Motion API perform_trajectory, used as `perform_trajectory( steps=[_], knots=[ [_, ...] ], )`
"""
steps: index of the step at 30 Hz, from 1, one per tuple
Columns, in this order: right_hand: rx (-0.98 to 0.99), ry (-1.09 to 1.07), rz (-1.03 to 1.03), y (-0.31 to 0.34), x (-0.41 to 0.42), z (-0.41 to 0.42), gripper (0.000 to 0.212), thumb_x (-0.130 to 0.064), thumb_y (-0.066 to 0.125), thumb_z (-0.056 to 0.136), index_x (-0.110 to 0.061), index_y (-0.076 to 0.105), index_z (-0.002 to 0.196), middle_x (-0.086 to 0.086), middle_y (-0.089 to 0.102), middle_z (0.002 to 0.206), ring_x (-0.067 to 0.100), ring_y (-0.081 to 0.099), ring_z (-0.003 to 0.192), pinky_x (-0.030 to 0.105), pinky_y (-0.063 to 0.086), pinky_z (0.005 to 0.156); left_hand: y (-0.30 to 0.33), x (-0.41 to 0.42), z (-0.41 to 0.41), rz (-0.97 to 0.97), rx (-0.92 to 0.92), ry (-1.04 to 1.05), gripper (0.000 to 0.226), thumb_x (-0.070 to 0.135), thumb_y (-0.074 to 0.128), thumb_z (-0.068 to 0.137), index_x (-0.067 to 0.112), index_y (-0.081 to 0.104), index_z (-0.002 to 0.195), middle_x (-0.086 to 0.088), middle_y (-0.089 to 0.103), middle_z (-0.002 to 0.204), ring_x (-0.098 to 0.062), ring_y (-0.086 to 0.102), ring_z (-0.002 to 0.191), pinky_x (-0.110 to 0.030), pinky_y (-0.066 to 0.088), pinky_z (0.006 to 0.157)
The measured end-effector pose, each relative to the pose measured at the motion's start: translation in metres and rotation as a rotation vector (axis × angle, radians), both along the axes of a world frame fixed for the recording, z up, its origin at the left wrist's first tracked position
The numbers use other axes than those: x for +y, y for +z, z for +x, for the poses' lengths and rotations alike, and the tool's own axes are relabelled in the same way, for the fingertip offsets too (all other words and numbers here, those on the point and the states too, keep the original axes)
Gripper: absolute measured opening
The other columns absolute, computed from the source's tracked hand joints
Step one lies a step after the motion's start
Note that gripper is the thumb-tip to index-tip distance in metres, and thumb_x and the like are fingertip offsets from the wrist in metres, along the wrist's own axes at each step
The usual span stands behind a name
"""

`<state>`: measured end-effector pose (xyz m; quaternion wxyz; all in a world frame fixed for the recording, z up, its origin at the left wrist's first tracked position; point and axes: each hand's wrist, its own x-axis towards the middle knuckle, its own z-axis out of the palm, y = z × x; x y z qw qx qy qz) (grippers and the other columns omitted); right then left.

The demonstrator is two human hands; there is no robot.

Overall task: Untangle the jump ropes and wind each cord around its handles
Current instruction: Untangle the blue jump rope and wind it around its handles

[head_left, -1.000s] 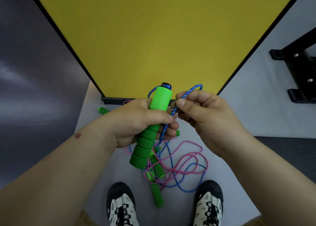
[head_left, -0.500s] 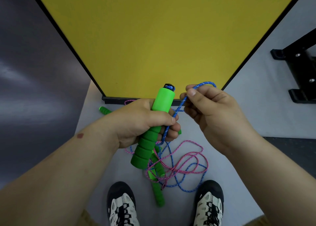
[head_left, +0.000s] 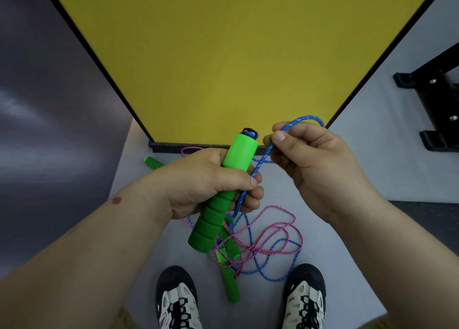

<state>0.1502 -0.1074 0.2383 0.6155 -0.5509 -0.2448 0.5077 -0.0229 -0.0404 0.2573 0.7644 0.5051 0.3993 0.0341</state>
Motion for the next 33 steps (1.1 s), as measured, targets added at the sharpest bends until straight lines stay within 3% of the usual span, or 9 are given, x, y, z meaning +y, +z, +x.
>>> perform_trajectory(
  steps=[6,9,13,19,24,29,33],
  knots=[
    [0.048,-0.025,-0.027,0.001,0.000,0.000,0.005,-0.007,0.065,0.092,-0.007,0.070,0.092,0.003,0.074,0.084,0.015,0.068,0.083,0.025,0.054,0.077,0.001,-0.001,0.001,-0.013,-0.015,0.013,0.006,-0.003,0.062,0.091,0.003,0.062,0.091,-0.015,0.072,0.083,-0.024,0.071,0.072,-0.029,0.057,0.065],
    [0.086,0.095,-0.046,0.001,-0.003,-0.004,0.006,-0.013,0.070,0.081,-0.008,0.070,0.085,0.004,0.073,0.095,0.018,0.066,0.081,0.028,0.054,0.077,0.000,-0.001,0.000,0.006,-0.012,0.027,0.006,-0.002,0.062,0.091,0.004,0.063,0.091,-0.015,0.073,0.083,-0.024,0.071,0.071,-0.029,0.057,0.064],
    [0.080,0.236,-0.033,0.000,-0.004,-0.010,0.009,-0.012,0.071,0.076,-0.005,0.068,0.080,0.017,0.067,0.089,0.024,0.063,0.071,0.034,0.055,0.077,0.001,0.001,-0.001,-0.012,-0.030,0.046,0.007,-0.003,0.061,0.091,0.003,0.063,0.091,-0.015,0.072,0.081,-0.024,0.071,0.070,-0.030,0.058,0.066],
    [0.018,0.034,-0.033,0.000,-0.001,-0.004,0.006,-0.003,0.068,0.087,-0.010,0.070,0.087,0.002,0.074,0.086,0.015,0.067,0.080,0.029,0.052,0.079,0.003,0.001,-0.001,-0.022,-0.016,0.052,0.005,-0.003,0.061,0.091,0.001,0.062,0.095,-0.017,0.073,0.084,-0.025,0.072,0.073,-0.029,0.058,0.064],
    [0.067,-0.083,0.001,0.007,0.001,0.007,0.006,-0.002,0.063,0.093,-0.006,0.068,0.093,0.006,0.072,0.087,0.015,0.067,0.079,0.023,0.054,0.072,0.003,0.000,-0.001,-0.012,-0.015,0.035,0.006,-0.002,0.061,0.091,-0.002,0.060,0.098,-0.017,0.072,0.084,-0.024,0.071,0.071,-0.030,0.058,0.065],
    [0.070,0.088,-0.061,0.002,-0.001,0.000,0.011,-0.014,0.070,0.082,-0.006,0.068,0.090,0.008,0.071,0.091,0.018,0.065,0.080,0.028,0.053,0.077,0.004,-0.001,0.000,-0.023,0.003,0.062,0.004,-0.001,0.061,0.092,0.002,0.062,0.094,-0.016,0.073,0.083,-0.024,0.072,0.070,-0.028,0.058,0.061],
    [0.063,0.241,-0.040,0.001,-0.004,-0.009,0.017,-0.013,0.070,0.079,0.001,0.065,0.088,0.021,0.065,0.087,0.024,0.063,0.071,0.031,0.055,0.074,0.005,0.000,0.001,-0.034,-0.001,0.057,0.005,-0.001,0.061,0.092,0.004,0.064,0.093,-0.014,0.073,0.081,-0.022,0.072,0.069,-0.027,0.057,0.061]
  ],
)
